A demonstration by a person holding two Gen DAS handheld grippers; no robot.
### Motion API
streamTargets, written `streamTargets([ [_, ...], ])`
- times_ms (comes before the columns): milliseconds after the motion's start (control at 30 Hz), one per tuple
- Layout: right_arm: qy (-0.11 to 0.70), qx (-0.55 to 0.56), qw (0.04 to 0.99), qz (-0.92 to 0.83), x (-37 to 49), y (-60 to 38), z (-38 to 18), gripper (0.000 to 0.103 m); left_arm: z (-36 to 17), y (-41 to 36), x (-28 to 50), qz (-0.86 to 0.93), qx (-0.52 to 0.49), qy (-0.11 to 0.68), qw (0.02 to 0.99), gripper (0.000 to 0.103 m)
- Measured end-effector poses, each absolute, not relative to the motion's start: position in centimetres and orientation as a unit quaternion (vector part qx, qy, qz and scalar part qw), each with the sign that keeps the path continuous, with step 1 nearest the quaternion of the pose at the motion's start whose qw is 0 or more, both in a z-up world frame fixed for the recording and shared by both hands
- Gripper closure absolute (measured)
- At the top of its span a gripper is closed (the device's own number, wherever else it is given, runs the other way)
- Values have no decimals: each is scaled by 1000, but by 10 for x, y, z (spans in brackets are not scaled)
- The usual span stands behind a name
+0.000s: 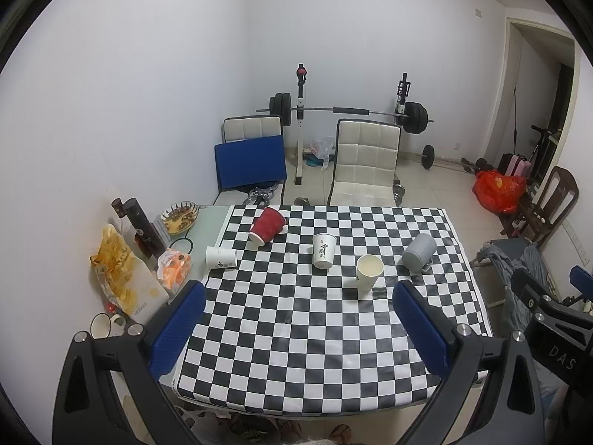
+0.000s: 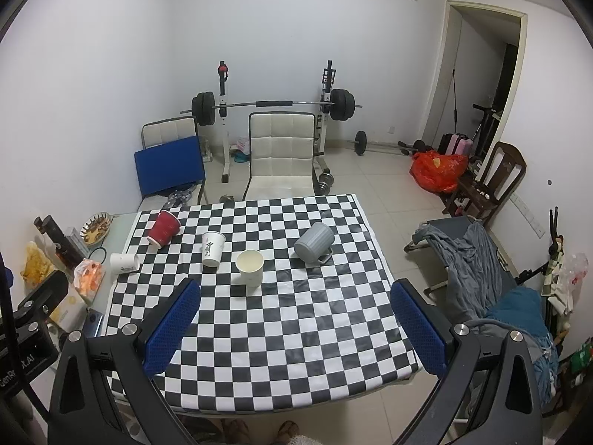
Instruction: Flip cup upright
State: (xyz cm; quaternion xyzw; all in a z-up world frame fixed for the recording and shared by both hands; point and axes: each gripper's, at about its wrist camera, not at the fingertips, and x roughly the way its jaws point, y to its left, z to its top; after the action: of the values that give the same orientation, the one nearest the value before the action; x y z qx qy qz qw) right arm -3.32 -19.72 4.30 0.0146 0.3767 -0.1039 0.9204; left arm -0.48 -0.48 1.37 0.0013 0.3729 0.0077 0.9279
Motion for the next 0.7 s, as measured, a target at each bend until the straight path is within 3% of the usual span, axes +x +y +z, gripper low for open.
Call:
streamTargets([
  [700, 373, 15, 922, -103, -31, -191, 48, 0, 22, -9, -4, 9, 3, 367, 930, 0],
])
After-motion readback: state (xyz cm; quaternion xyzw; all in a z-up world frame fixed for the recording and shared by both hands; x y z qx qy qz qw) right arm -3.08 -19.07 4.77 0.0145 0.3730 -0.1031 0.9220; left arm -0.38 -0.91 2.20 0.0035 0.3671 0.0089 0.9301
